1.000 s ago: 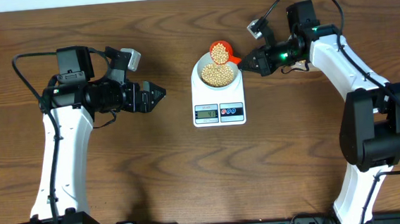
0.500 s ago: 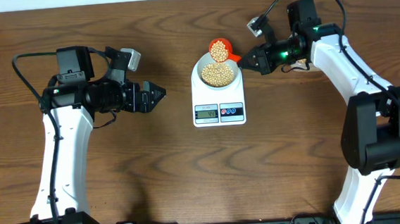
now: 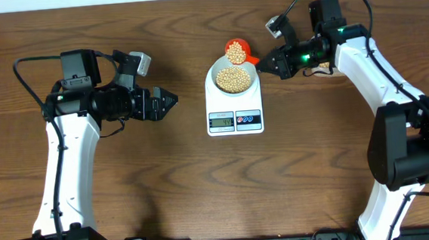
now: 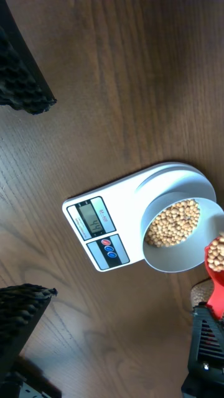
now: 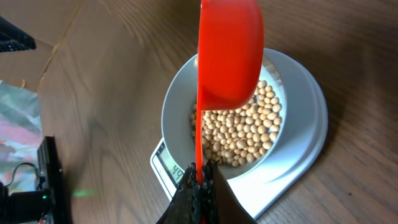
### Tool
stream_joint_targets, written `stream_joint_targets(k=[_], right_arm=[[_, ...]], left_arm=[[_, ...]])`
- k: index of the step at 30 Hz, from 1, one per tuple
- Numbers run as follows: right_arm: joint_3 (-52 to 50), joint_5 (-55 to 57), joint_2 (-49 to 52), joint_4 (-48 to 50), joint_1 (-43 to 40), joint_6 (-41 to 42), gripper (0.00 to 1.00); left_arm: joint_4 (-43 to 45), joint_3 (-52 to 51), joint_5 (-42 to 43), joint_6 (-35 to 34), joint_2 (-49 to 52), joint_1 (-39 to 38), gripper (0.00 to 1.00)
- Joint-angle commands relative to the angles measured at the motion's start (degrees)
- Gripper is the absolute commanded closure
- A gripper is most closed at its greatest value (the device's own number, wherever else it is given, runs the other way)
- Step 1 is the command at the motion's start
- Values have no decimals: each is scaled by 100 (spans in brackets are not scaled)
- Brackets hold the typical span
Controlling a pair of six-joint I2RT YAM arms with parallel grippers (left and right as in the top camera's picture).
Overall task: Scoop item into bowl and weigh 50g on scale
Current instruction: 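Tilt the scoop slightly to trickle soybeans into the bowl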
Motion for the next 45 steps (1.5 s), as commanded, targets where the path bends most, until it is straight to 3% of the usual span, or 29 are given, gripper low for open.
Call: stream_joint_targets(k=[1,6,9,13,40,45], right_arm=[[-4,-352,-256,15,44,-94,99],[-7,319,-243,-144,57,-232,99],[-4,-321,-319,-90,44,-181,99],[-4,105,-297,-164,46,-221,99],[-4,-398,-315,-208,46,-116,99],[-7,227,-278,-315,111,-114,99]], left_arm=[[7,72,70,98,-109,24,10],[7,72,70,98,-109,24,10],[7,72,70,98,-109,26,10],[7,72,70,98,-109,26,10],[7,72,70,98,-109,26,10],[7,72,70,98,-109,26,10]])
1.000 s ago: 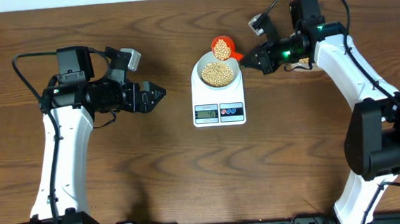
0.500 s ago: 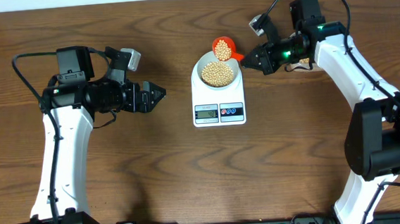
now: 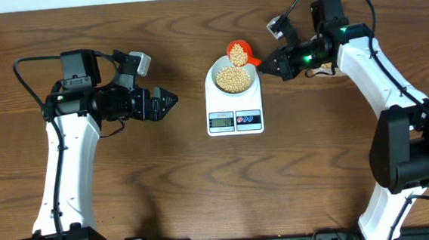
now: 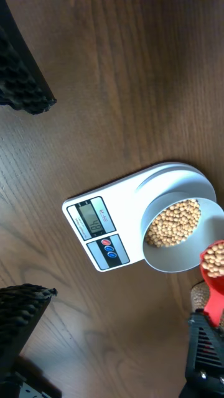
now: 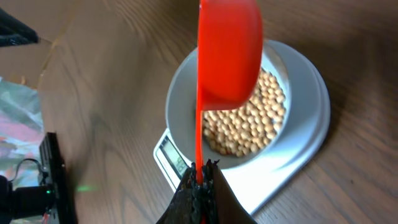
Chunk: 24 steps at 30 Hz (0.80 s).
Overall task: Scoop item into bowl and weigh 50g on scale
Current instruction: 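Tilt the scoop slightly to trickle soybeans into the bowl, then keep tilting the scoop gradually, adding soybeans while watching the scale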
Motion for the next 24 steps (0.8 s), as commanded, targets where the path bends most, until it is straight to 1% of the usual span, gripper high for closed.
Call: stream_joint_targets(k=[1,3,7,10,15,19,24], right_arm=[[-4,59,-184,-28,114,-24,99],[-4,-151,-201,-17,116,-26,99],[-7,164,-166,-70,116,-24,99],[-4,-297,-225,-55,105,-24,99],[-7,391,-197,-240,179,-24,99],[-7,149,-199,-240,181,-24,99],[-7,131,-199,-240,177,-22,99]], left_arm=[[7,72,70,98,-109,26,10],[7,72,70,98,-109,26,10],[7,72,70,98,-109,26,10],[7,72,70,98,-109,26,10],[7,72,70,98,-109,24,10],[7,72,70,98,-109,26,10],[7,72,70,98,-109,24,10]])
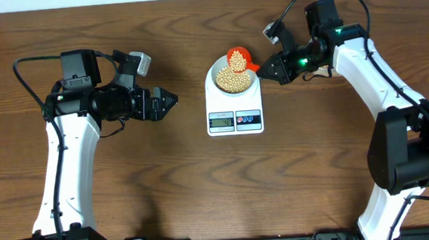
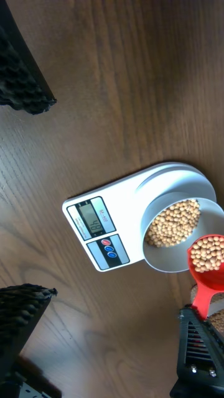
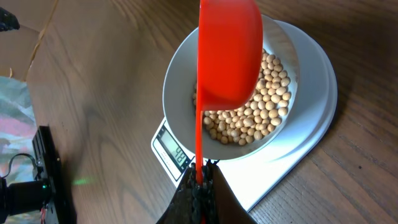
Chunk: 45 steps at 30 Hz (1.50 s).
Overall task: Scoop item into bowl and weigh 50g on scale
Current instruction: 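Keep tilting the scoop gradually, adding soybeans while watching the scale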
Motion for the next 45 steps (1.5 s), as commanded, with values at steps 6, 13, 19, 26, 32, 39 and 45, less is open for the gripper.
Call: stream_joint_targets(k=[6,13,19,26,32,39,45], right_arm=[[-4,-157,-197,7,33,358,99],[-4,-323,-197,-2,42,431,99],[-4,92,-199,-48,114,492,99],[-4,-358,-199,-76,-33,492,99],[-4,-538,-221,-24,-33,531,99],[-4,-116,-221,-35,-35,577,99],[-4,-127,-221,-94,-15,697,99]], left_arm=[[7,72,70,98,-109,26,10],[7,72,70,98,-109,26,10],[7,72,70,98,-109,26,10],[7,72,70,98,-109,26,10],[7,72,70,98,-109,26,10],[7,72,70,98,-109,24,10],[7,72,70,98,-109,26,10]])
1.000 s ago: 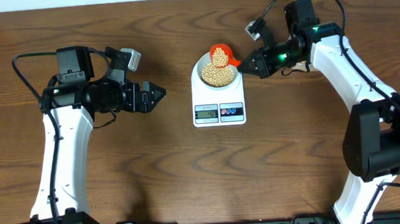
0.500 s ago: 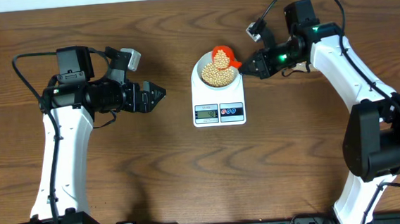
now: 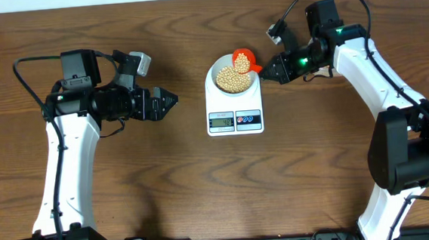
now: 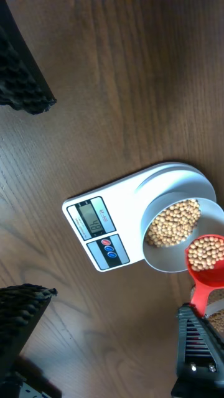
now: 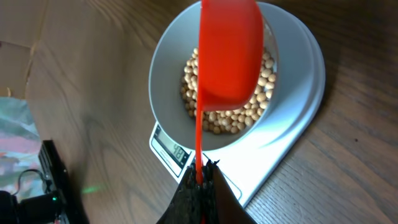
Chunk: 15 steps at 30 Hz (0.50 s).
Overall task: Scoop item into bowl and weigh 50g on scale
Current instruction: 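Keep tilting the scoop gradually, adding soybeans while watching the scale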
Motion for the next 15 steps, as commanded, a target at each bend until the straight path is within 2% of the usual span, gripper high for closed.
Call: stream_joint_targets(k=[1,5,8,15], right_arm=[[-4,-245,-216,-11,2,44,99],[-4,17,-216,-83,2,46,99],[-4,-599,-216,26,-11,46,99],[-4,-693,-216,48,-15,44,99]], left_arm=[[4,72,70,98,-107,26,10],[4,72,70,98,-107,26,10],[4,72,70,98,-107,24,10],[4,72,70,98,-107,24,10]])
